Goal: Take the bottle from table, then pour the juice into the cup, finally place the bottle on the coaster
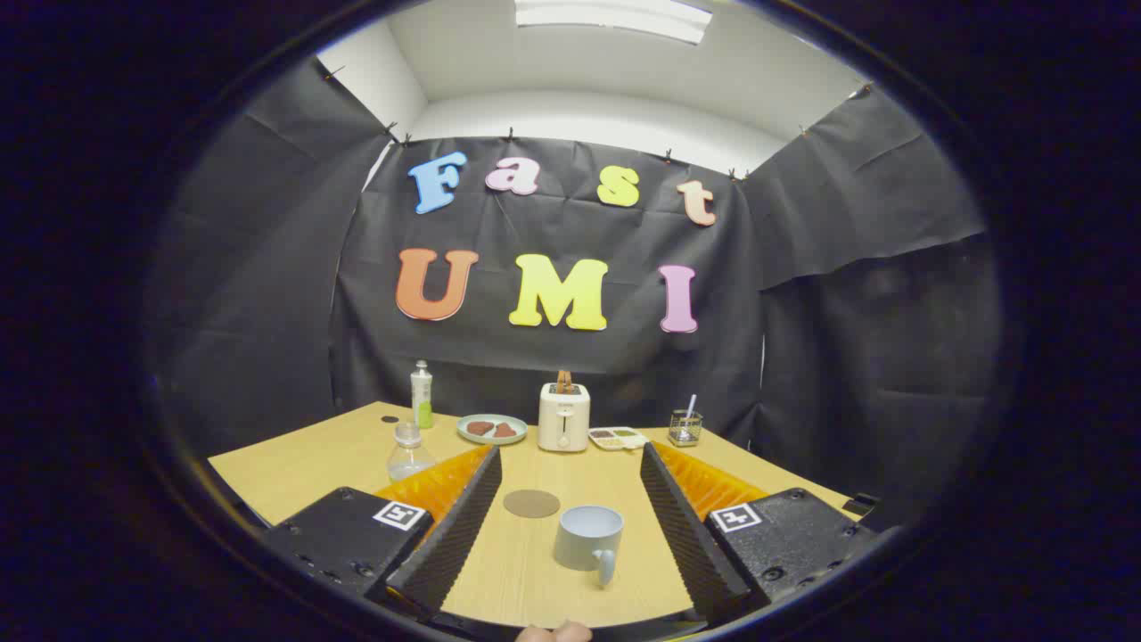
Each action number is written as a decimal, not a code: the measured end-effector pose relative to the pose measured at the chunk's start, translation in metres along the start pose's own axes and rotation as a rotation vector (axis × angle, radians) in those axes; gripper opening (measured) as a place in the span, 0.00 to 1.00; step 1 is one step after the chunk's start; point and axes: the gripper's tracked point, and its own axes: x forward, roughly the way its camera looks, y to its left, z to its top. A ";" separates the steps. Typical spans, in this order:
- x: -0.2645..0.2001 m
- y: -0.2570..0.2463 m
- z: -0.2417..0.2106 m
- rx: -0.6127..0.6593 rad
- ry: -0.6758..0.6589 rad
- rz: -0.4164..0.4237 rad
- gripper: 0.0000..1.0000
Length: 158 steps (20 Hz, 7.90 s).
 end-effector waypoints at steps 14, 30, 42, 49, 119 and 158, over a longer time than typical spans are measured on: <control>0.002 0.025 -0.011 -0.029 0.034 0.064 1.00; 0.042 0.108 -0.058 -0.024 0.093 0.125 1.00; 0.085 0.171 -0.086 -0.013 0.087 0.210 1.00; 0.116 0.189 -0.103 -0.052 0.086 0.167 1.00; 0.132 0.107 -0.007 1.805 0.297 0.510 0.78; 0.111 0.052 0.010 2.384 0.219 0.599 0.78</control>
